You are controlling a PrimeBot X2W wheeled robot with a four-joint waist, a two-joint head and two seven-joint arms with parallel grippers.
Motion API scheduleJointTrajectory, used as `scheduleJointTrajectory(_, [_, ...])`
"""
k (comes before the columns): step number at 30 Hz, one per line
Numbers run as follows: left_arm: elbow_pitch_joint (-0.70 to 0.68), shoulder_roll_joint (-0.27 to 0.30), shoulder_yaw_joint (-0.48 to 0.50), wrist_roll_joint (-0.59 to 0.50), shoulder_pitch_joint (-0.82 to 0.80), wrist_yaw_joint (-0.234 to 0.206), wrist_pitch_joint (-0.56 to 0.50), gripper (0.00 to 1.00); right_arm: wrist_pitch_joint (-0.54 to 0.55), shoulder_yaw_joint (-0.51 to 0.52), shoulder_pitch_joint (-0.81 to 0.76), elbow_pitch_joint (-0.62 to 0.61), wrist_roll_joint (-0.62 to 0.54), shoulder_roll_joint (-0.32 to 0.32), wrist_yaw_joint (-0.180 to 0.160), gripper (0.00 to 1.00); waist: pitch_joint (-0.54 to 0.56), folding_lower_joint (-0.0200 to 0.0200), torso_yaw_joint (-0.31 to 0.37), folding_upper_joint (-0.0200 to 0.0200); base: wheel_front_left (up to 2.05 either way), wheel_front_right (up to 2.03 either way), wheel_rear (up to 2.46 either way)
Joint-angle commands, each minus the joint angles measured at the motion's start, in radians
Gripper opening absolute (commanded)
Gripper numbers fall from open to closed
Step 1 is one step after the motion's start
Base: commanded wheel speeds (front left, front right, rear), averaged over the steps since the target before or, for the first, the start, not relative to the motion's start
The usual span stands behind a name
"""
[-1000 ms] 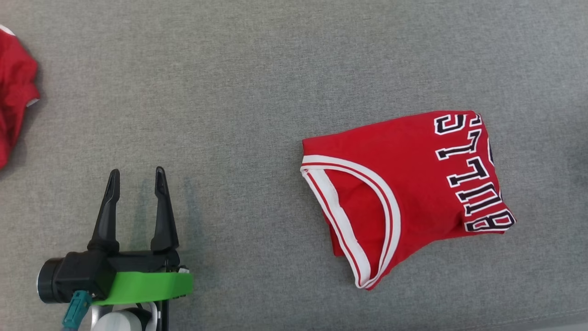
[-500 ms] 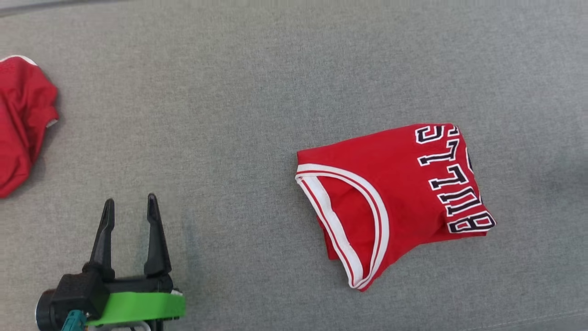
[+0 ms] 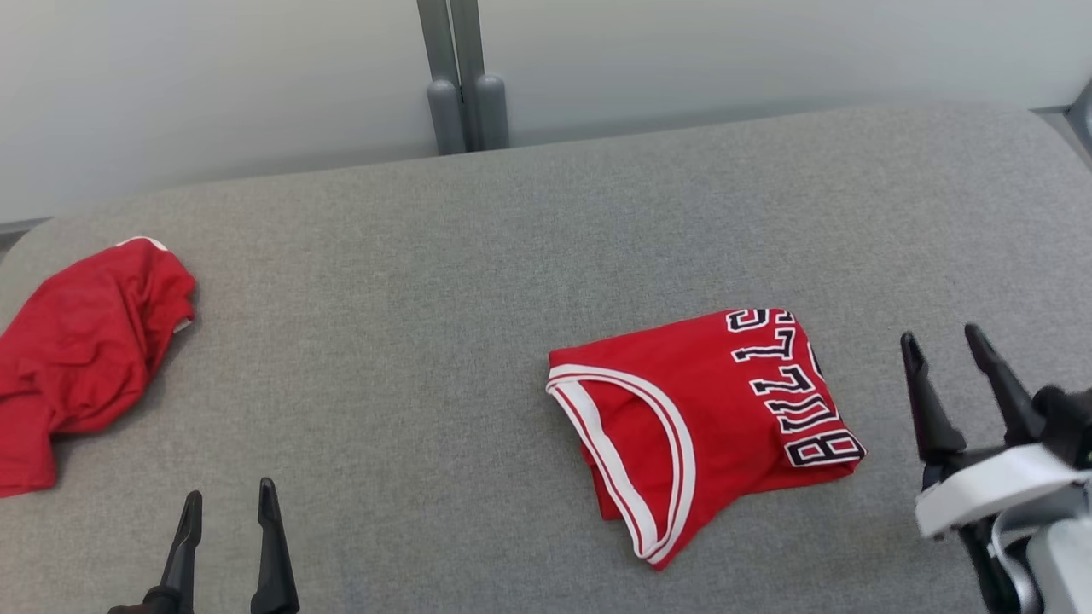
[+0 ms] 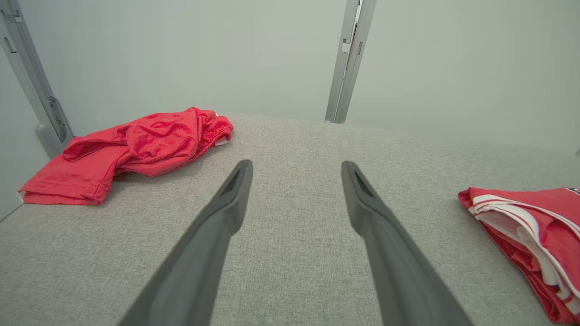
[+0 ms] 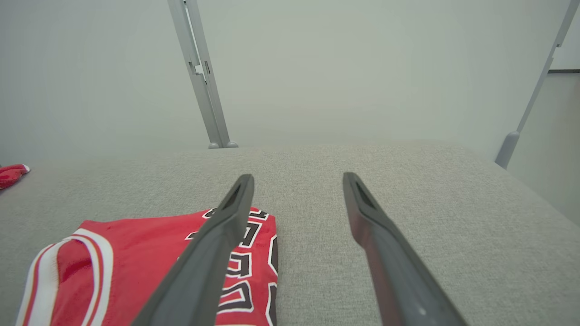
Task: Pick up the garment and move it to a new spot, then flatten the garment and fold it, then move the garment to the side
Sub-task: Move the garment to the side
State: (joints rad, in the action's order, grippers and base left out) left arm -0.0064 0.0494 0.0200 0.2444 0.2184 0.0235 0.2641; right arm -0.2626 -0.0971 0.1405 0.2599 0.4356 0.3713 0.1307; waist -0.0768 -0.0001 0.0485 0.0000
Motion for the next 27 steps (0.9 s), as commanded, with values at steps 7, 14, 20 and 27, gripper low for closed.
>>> scheduleJointTrajectory(7, [0.025,0.002,0.001,0.009,0.0,0.012,0.0,1.0,-0.003,0.092,-0.208,-0.127,-0.21,-0.207,0.0,1.0,0.096,0.0001,-0.007,0.0,0.0,0.0,0.0])
scheduleJointTrajectory(14, [0.05,0.002,-0.023,0.002,-0.005,0.031,0.0,1.0,-0.003,0.091,-0.222,-0.126,-0.265,-0.255,0.0,1.0,0.09,0.0001,-0.001,0.0,0.0,0.0,0.0])
scheduleJointTrajectory(20, [0.054,0.002,-0.024,0.005,-0.017,0.035,0.0,1.0,-0.003,0.096,-0.201,-0.118,-0.272,-0.26,0.0,1.0,0.084,0.0001,-0.008,0.0,0.0,0.0,0.0])
scheduleJointTrajectory(27, [0.036,0.002,-0.045,0.017,-0.028,0.02,0.0,1.0,0.005,0.093,-0.123,-0.032,-0.173,-0.248,0.0,1.0,0.046,0.0001,-0.015,0.0,0.0,0.0,0.0])
